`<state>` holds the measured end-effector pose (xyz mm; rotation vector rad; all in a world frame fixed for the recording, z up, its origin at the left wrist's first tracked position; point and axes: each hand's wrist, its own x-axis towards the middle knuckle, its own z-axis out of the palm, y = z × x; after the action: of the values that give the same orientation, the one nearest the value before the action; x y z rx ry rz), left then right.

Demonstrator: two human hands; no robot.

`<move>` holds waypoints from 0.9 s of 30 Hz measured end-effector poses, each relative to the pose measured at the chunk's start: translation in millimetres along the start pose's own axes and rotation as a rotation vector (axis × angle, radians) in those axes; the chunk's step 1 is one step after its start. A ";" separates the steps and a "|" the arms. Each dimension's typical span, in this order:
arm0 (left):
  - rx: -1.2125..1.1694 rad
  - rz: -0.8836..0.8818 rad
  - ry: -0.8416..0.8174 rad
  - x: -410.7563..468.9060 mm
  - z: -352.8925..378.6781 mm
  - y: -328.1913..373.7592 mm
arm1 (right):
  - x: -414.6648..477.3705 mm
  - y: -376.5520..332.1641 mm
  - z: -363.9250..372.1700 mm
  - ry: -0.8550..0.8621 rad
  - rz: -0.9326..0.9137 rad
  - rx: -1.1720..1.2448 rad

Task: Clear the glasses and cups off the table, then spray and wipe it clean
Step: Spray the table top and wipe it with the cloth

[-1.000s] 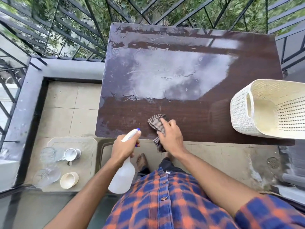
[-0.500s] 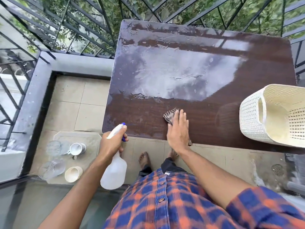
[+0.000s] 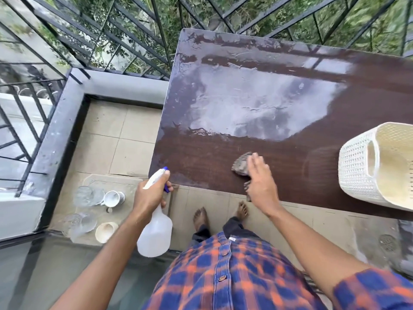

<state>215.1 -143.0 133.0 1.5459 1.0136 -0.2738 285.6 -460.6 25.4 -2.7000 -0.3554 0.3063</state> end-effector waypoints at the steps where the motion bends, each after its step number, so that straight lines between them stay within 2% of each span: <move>1: -0.009 -0.005 -0.001 1.3 0.5 0.9 | 0.5 15.0 -10.8 0.041 0.113 0.009; 4: -0.034 -0.012 0.013 4.7 4.1 4.6 | 13.9 29.1 -27.0 0.159 0.366 0.028; 7: -0.084 -0.003 0.045 3.2 9.1 10.7 | 38.2 -3.9 -17.3 0.174 0.405 0.004; 9: -0.114 -0.016 0.083 0.9 10.8 13.5 | 52.4 -39.9 -2.4 0.101 0.242 0.021; 13: -0.160 -0.038 0.143 -2.9 11.8 13.9 | 38.6 -100.2 34.1 -0.139 -0.383 -0.049; 16: -0.163 -0.062 0.199 -6.9 10.7 12.4 | 18.1 -82.4 27.5 -0.268 -0.692 -0.137; 18: -0.188 -0.077 0.242 -8.8 8.3 9.3 | 24.9 -48.7 14.1 -0.269 -0.680 -0.121; 20: -0.190 -0.084 0.263 -11.8 5.1 5.8 | 54.0 -22.1 -2.8 -0.225 -0.500 -0.079; 22: -0.204 -0.089 0.295 -15.5 2.0 1.6 | 97.7 -19.9 -13.9 -0.176 -0.335 -0.066; 24: -0.235 -0.096 0.321 -18.6 2.5 0.5 | 134.3 -41.8 -13.8 -0.101 -0.262 -0.072; 25: -0.253 -0.105 0.341 -19.8 2.1 -0.2 | 146.0 -61.4 -8.4 -0.100 -0.272 -0.068; 27: -0.285 -0.131 0.390 -21.5 0.0 -3.0 | 149.3 -106.1 10.6 -0.153 -0.437 -0.056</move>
<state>200.2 -152.7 145.5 1.2991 1.3974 0.0868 402.3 -319.4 35.6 -2.5675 -0.9903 0.3757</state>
